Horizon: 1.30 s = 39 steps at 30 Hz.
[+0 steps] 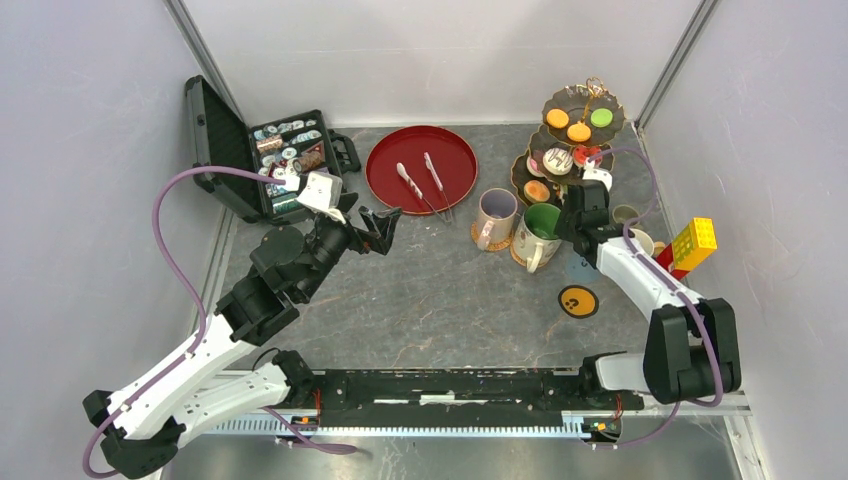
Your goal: Serve the afternoon tea
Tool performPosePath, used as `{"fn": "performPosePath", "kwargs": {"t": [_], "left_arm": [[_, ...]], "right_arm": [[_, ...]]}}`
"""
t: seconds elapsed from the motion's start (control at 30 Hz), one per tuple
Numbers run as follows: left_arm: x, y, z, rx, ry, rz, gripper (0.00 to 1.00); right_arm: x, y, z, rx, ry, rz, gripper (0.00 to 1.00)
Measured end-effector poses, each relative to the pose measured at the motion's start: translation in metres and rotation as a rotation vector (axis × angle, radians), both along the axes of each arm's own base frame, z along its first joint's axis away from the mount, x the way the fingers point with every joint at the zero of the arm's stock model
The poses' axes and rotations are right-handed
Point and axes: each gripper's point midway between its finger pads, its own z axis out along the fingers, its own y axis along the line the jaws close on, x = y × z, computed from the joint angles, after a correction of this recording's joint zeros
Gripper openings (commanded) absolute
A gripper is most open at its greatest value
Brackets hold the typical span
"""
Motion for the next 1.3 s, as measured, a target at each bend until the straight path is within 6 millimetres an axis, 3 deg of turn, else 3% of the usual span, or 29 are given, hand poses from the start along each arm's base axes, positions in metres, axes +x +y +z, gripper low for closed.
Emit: {"fn": "performPosePath", "kwargs": {"t": [0.4, 0.63, 1.03, 1.13, 1.2, 1.3], "left_arm": [[0.0, 0.0, 0.0, -0.001, 0.0, -0.002, 1.0], [-0.001, -0.002, 0.0, -0.018, 0.01, -0.006, 1.0], [-0.001, -0.002, 0.0, -0.02, 0.011, -0.006, 1.0], [-0.001, -0.002, 0.0, -0.021, 0.011, -0.006, 1.0], [-0.001, -0.002, 0.0, -0.021, 0.011, -0.006, 1.0], [-0.001, -0.002, 0.0, -0.021, 0.011, -0.006, 1.0]], "right_arm": [[-0.013, 0.004, 0.026, -0.049, -0.046, 0.022, 0.0], [-0.013, 0.009, 0.026, -0.073, -0.046, 0.035, 0.0], [-0.012, 0.014, 0.004, -0.094, -0.002, 0.047, 0.0], [-0.01, 0.013, 0.002, -0.097, -0.006, 0.043, 0.1], [-0.009, 0.013, 0.002, -0.097, -0.012, 0.041, 0.29], [-0.006, 0.015, 0.005, -0.085, -0.03, 0.04, 0.48]]}}
